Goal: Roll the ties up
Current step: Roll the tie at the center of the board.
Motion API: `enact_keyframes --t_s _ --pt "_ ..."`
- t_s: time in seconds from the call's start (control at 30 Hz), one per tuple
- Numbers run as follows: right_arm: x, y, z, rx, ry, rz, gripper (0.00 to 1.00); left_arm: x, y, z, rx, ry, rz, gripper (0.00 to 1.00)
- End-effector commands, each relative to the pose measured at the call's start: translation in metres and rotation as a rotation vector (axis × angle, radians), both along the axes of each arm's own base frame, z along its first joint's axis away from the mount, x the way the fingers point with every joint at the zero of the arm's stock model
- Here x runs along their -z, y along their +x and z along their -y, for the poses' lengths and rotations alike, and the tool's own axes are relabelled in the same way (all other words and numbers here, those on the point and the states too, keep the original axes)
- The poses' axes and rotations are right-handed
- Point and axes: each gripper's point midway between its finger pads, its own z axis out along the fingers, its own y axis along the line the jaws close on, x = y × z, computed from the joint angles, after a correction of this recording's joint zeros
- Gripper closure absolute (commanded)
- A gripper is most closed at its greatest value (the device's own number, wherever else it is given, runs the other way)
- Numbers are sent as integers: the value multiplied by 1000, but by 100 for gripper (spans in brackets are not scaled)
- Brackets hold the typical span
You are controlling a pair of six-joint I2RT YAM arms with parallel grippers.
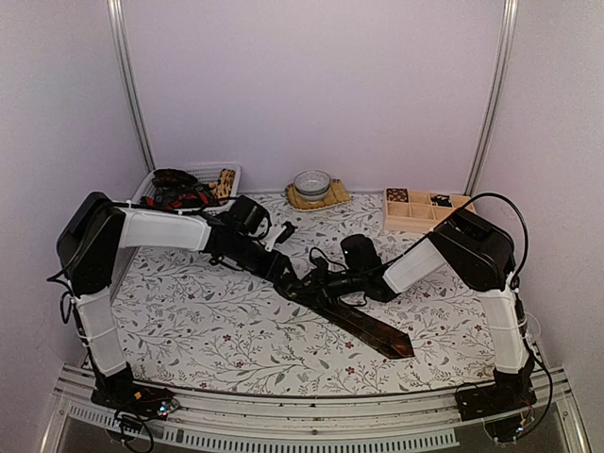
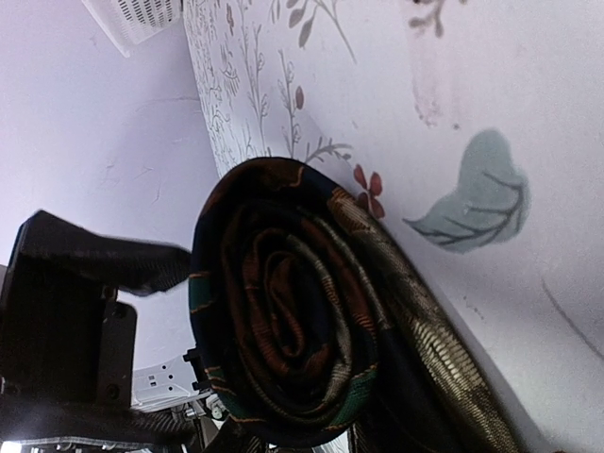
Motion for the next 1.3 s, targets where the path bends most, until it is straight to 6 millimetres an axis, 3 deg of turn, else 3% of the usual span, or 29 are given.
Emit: enact_keyframes --t_s 0.0,0.13,0.37,0.43,0.67,0.8,1.27 --pt "57 -1 15 31 -115 -82 73 -40 16 -23 36 50 122 34" --pt "75 -3 20 28 -133 -113 73 -44 24 -48 81 202 263 17" --pt "77 -4 21 19 -131 -124 73 -6 8 -69 341 457 466 12" --pt "77 -4 21 17 -130 -125 73 -4 9 -71 405 471 499 11" --pt "77 -3 21 13 -124 -130 73 -14 16 -56 537 438 676 13" --pt "76 -2 22 12 -121 -132 73 5 16 -52 615 479 701 18" --pt "76 -2 23 14 -124 -131 73 24 7 -26 721 421 684 25"
